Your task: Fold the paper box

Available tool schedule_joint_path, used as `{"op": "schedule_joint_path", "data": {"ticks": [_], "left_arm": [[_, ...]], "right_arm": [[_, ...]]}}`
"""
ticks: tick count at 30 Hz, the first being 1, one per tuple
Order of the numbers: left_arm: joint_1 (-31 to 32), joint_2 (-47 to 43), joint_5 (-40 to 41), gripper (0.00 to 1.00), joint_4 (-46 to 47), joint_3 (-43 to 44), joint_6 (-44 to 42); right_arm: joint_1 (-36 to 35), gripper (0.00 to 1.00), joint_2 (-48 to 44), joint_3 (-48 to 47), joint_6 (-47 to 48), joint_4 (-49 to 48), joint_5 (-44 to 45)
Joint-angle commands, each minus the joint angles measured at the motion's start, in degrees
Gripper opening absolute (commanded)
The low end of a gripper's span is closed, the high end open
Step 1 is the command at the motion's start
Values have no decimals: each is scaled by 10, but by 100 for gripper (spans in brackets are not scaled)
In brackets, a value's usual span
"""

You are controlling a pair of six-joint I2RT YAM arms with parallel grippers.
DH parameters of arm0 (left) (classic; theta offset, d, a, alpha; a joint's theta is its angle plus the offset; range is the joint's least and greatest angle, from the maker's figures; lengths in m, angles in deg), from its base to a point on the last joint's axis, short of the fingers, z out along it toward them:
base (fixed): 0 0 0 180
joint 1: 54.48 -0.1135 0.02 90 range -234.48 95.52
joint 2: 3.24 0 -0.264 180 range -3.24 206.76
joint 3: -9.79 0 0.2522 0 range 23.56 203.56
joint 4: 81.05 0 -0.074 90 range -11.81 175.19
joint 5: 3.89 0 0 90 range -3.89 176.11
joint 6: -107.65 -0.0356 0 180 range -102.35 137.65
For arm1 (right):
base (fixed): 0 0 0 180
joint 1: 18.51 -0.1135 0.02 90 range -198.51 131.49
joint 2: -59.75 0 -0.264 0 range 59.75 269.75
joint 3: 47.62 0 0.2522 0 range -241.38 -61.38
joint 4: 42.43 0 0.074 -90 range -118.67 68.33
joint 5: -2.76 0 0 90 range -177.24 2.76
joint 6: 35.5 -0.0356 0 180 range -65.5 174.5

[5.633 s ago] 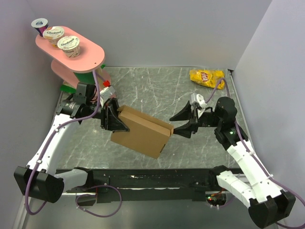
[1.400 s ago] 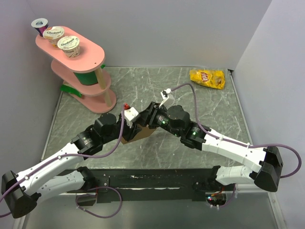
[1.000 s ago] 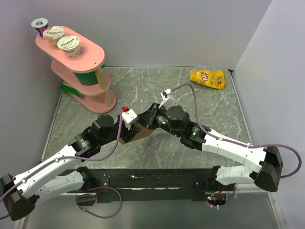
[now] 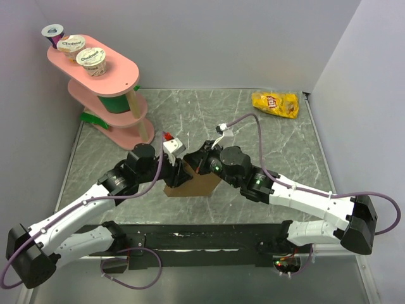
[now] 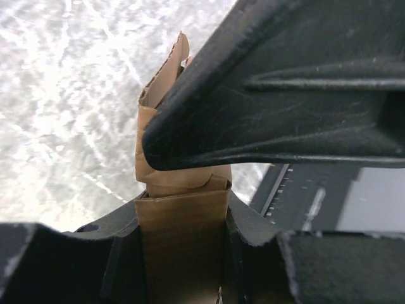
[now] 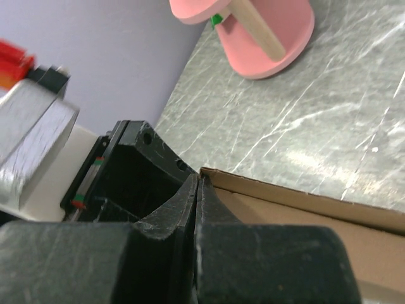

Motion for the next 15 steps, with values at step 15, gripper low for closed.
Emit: {"op": "schedule_joint_path", "data": {"ticks": [15], "left_arm": [[-57,77,-185,1,-34,81,8]], "right_arm": [[-60,0,10,-26,112,-61,21]]}}
